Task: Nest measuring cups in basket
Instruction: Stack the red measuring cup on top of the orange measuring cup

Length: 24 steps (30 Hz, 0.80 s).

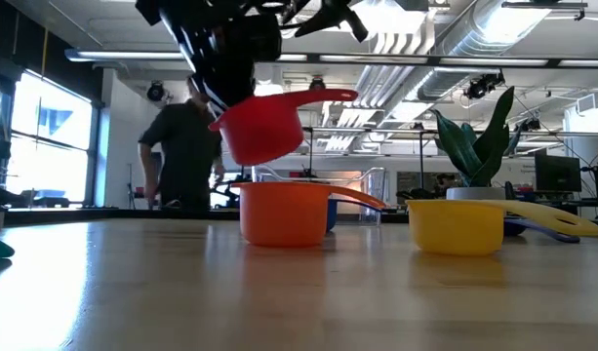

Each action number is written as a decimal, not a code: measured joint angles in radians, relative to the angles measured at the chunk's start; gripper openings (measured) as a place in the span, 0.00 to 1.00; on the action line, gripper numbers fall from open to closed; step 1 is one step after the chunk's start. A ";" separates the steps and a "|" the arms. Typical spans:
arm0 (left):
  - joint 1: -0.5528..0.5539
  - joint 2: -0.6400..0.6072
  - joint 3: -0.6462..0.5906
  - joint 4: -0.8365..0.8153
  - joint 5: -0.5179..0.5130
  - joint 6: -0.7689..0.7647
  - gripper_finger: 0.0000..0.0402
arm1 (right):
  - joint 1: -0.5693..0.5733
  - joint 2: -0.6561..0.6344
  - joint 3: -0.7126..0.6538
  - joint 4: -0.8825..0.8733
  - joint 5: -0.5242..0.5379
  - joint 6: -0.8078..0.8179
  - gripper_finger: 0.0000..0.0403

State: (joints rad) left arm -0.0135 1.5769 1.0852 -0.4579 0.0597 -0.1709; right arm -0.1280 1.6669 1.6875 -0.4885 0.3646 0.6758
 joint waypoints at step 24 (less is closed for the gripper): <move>0.012 0.137 0.051 0.009 0.024 -0.010 0.01 | -0.005 0.000 0.000 -0.007 -0.040 -0.003 0.31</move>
State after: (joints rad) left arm -0.0018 1.7138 1.1362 -0.4493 0.0835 -0.1806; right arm -0.1333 1.6669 1.6875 -0.4954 0.3243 0.6731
